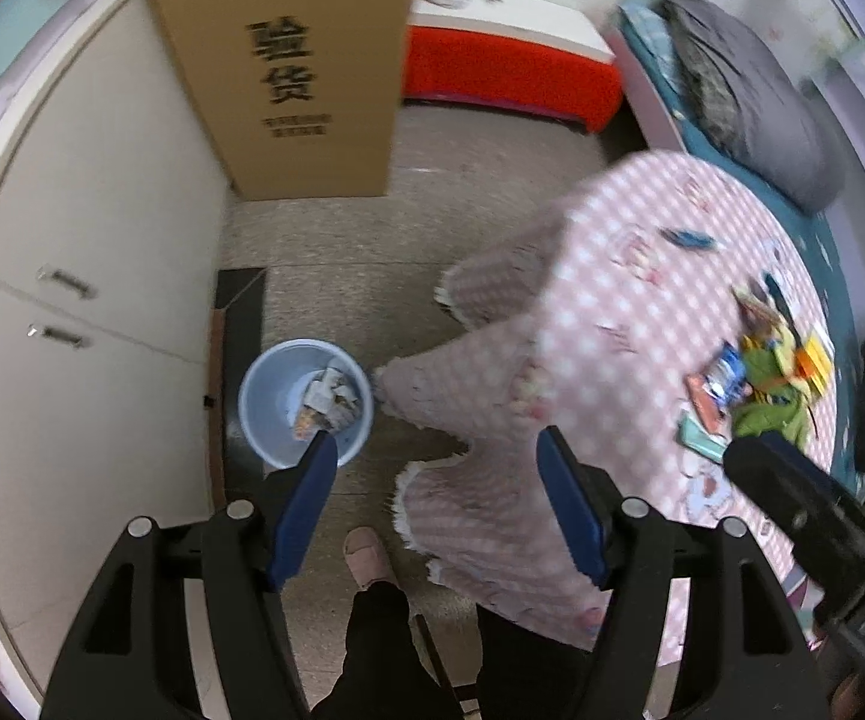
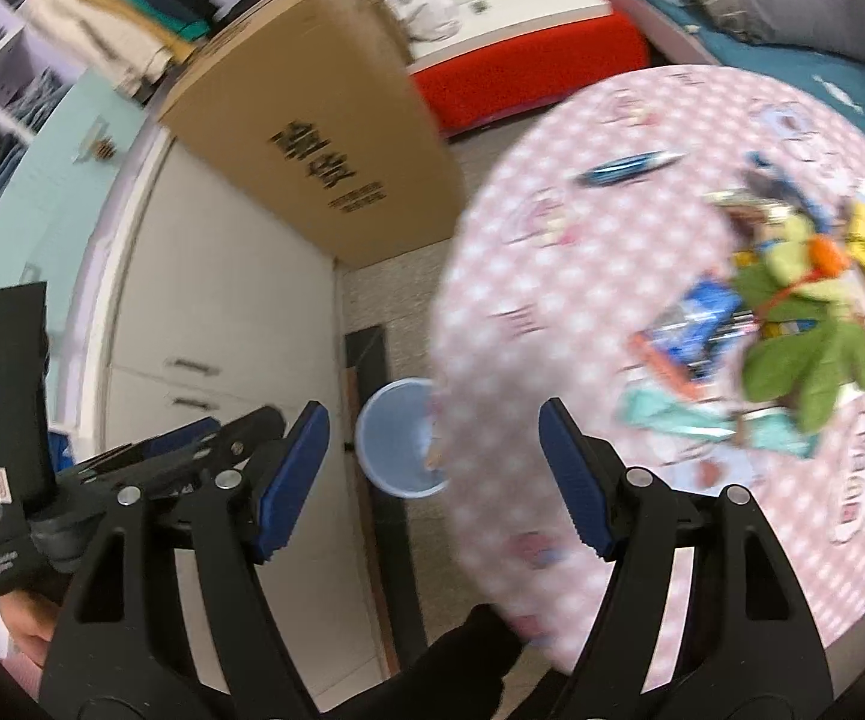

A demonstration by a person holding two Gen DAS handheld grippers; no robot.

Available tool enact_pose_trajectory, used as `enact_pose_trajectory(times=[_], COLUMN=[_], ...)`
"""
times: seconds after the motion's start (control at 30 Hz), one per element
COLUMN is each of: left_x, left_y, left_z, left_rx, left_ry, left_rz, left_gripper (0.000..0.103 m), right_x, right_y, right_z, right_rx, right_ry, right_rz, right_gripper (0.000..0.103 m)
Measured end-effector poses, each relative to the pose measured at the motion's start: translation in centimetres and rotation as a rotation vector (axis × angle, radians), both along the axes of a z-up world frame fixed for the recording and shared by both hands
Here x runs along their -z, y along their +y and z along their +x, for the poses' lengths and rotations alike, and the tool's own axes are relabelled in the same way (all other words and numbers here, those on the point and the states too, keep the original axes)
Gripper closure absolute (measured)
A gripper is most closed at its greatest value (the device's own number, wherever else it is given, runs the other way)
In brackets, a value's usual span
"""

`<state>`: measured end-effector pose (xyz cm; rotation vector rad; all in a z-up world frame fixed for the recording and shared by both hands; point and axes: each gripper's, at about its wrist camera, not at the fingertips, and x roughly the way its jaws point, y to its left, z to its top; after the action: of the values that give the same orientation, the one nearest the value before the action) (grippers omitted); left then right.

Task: Collect trash
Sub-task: 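Grasp the blue snack wrapper with the left gripper while the right gripper grasps the green plush toy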

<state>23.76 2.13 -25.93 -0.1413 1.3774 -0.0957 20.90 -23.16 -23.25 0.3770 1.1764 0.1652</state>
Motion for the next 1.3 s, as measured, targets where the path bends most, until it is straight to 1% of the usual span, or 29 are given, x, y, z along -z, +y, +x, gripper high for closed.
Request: enact_pose_trajectory(times=[0.07,0.1,0.2,0.23,0.27,0.3,0.33,0.37,0.4,0.5,0.57,0.6,0.63,0.67,0.7,0.73,0.77,0.83,0.9,1.03,1.1,1.17,1.2,1.27,1.3], left_x=[0.3,0.4,0.9,1.2,1.3,1.6,2.0,2.3,2.4,3.0,3.3,3.4,3.5,3.7,3.8,4.1,4.2,4.6,5.0,5.8,6.3,7.0,7.1,7.6,7.7], left_y=[-2.4,-3.7,-7.6,-9.2,-10.0,-11.0,-12.3,-13.2,-13.7,-15.9,-16.8,-17.1,-17.4,-17.8,-18.1,-18.5,-18.8,-19.6,-20.7,-23.5,-24.7,-25.9,-26.3,-27.2,-27.3], left_z=[0.3,0.4,0.8,0.9,1.0,1.1,1.2,1.3,1.4,1.6,1.7,1.8,1.8,1.9,2.0,2.2,2.2,2.4,2.6,2.9,3.1,3.3,3.3,3.4,3.5], left_rx=[0.028,0.042,0.087,0.107,0.116,0.125,0.132,0.133,0.133,0.136,0.135,0.134,0.132,0.131,0.133,0.137,0.142,0.163,0.194,0.31,0.361,0.41,0.428,0.472,0.485], left_ry=[0.007,0.011,0.017,0.019,0.021,0.024,0.032,0.039,0.044,0.051,0.057,0.059,0.061,0.064,0.067,0.072,0.073,0.075,0.072,0.045,0.046,0.041,0.04,0.042,0.041], left_rz=[-0.001,-0.003,0.004,0.01,0.012,0.014,0.014,0.016,0.018,0.025,0.032,0.033,0.035,0.039,0.04,0.039,0.04,0.05,0.079,0.115,0.13,0.169,0.175,0.196,0.196], left_gripper=[0.035,0.035,0.035,0.035,0.035,0.034,0.034,0.034,0.034,0.034,0.034,0.034,0.034,0.034,0.034,0.034,0.034,0.032,0.032,0.03,0.03,0.03,0.03,0.03,0.036], right_x=[0.1,0.1,0.3,0.6,0.9,1.5,2.2,2.7,3.4,4.5,5.2,5.7,5.9,6.2,6.3,6.3,6.1,5.4,4.2,3.2,3.0,2.8,2.8,2.7,2.7], right_y=[-3.0,-4.8,-8.5,-9.6,-10.5,-11.5,-12.5,-13.1,-13.9,-14.4,-14.4,-14.5,-14.5,-14.7,-15.0,-15.3,-15.6,-16.5,-17.5,-19.3,-19.9,-20.2,-20.3,-20.6,-20.6], right_z=[-0.1,-0.2,-0.4,-0.4,-0.3,0.0,0.3,0.5,0.9,1.4,2.0,2.3,2.5,2.6,2.7,2.8,2.7,2.5,2.2,2.2,2.2,2.1,2.0,1.7,1.6], right_rx=[0.033,0.048,0.035,0.025,0.015,0.003,-0.01,-0.016,-0.028,-0.064,-0.097,-0.114,-0.122,-0.131,-0.138,-0.15,-0.155,-0.157,-0.143,-0.108,-0.095,-0.09,-0.087,-0.073,-0.067], right_ry=[-0.014,-0.027,-0.058,-0.059,-0.055,-0.041,-0.018,-0.006,0.004,0.013,0.026,0.032,0.036,0.041,0.044,0.046,0.044,0.036,0.021,0.016,0.022,0.023,0.024,0.029,0.03], right_rz=[-0.059,-0.115,-0.279,-0.309,-0.326,-0.331,-0.313,-0.298,-0.28,-0.269,-0.254,-0.258,-0.258,-0.255,-0.244,-0.228,-0.219,-0.188,-0.155,-0.125,-0.105,-0.097,-0.091,-0.073,-0.068], right_gripper=[0.032,0.032,0.032,0.032,0.039,0.043,0.051,0.054,0.054,0.055,0.061,0.062,0.067,0.075,0.079,0.088,0.089,0.09,0.09,0.09,0.09,0.09,0.09,0.09,0.09])
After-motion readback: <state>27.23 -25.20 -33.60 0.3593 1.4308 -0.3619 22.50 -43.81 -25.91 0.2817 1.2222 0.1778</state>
